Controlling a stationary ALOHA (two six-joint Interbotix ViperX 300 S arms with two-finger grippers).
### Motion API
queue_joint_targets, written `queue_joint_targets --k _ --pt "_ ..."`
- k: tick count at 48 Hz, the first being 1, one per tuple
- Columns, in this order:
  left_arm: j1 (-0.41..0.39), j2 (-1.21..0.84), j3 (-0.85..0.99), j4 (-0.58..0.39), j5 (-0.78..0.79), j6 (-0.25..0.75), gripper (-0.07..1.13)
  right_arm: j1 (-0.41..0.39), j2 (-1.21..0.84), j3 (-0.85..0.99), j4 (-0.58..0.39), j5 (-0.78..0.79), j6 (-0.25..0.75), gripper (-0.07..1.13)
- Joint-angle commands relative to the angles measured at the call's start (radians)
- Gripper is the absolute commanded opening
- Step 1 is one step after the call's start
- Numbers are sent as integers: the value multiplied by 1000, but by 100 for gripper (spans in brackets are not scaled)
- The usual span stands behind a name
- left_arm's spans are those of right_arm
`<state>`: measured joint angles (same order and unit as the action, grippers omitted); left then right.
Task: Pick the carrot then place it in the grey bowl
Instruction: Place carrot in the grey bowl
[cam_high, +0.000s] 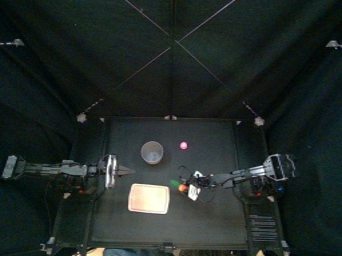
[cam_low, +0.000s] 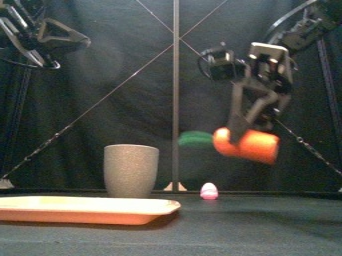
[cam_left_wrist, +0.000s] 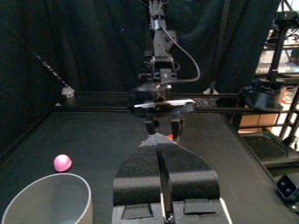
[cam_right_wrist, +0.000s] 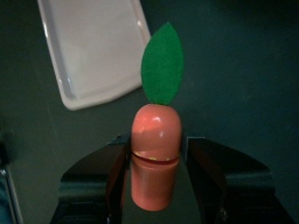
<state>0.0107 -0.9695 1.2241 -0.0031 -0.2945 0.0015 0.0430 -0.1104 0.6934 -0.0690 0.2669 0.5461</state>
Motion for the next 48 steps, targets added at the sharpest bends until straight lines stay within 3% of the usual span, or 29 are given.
queue_joint_targets --k 1,27,40,48 --pt "2 2 -15 0 -5 0 -1 -49 -38 -115 -80 61 -3 42" --pt "3 2 -15 0 3 0 -1 -238 262 -594 -327 18 -9 42" --pt "2 2 -15 0 3 0 -1 -299 394 -744 -337 74 -11 44" --pt "2 2 -15 0 5 2 -1 -299 393 -718 -334 81 -12 58"
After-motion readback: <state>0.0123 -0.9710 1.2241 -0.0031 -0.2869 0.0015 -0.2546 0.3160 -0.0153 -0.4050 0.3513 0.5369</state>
